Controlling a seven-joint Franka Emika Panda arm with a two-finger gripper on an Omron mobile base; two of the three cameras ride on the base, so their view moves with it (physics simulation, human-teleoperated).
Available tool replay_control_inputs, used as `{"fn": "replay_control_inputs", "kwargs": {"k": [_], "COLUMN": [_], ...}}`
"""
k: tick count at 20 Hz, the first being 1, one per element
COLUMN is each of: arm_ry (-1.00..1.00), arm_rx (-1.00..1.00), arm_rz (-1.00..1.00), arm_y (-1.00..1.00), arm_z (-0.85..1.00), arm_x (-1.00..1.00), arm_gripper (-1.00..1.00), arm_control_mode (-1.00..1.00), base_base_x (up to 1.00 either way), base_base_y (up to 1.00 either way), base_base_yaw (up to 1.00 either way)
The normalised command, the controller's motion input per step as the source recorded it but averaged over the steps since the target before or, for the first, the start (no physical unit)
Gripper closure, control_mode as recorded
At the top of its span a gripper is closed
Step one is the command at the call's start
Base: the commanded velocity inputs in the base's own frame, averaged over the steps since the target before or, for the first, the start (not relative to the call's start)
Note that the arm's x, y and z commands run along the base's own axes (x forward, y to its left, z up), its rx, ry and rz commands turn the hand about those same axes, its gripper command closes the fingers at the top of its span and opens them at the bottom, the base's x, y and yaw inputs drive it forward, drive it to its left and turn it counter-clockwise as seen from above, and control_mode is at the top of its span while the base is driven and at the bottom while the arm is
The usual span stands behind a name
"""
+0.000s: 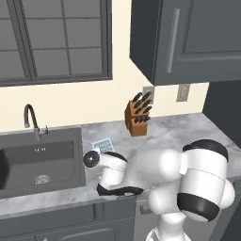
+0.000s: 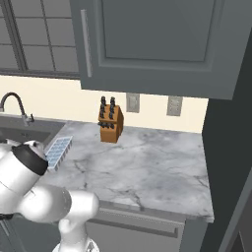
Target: The ice cube tray has been filled with water. Take the tray and place it in the freezer to make ice. Close the freezer door after placing the tray.
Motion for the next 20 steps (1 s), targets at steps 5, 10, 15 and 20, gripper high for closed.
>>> {"fn": "replay_control_inputs", "kwargs": {"k": [5, 10, 15, 20], "arm_ry": [-0.12, -0.16, -0.14, -0.15], "arm_rx": [-0.05, 0.00, 0.00, 0.00], "arm_rz": [0.00, 0.00, 0.00, 0.00], "arm_y": [-0.34, -0.39, -0.27, -0.23], "arm_z": [-0.04, 0.42, 0.64, 0.83], "arm_x": [0.01, -0.09, -0.13, -0.16], "arm_gripper": [1.00, 1.00, 1.00, 1.00], "arm_control_mode": [-1.00, -1.00, -1.00, -1.00], "base_base_x": [0.00, 0.00, 0.00, 0.00], "base_base_y": [0.00, 0.00, 0.00, 0.00], "base_base_yaw": [0.00, 0.00, 0.00, 0.00]}}
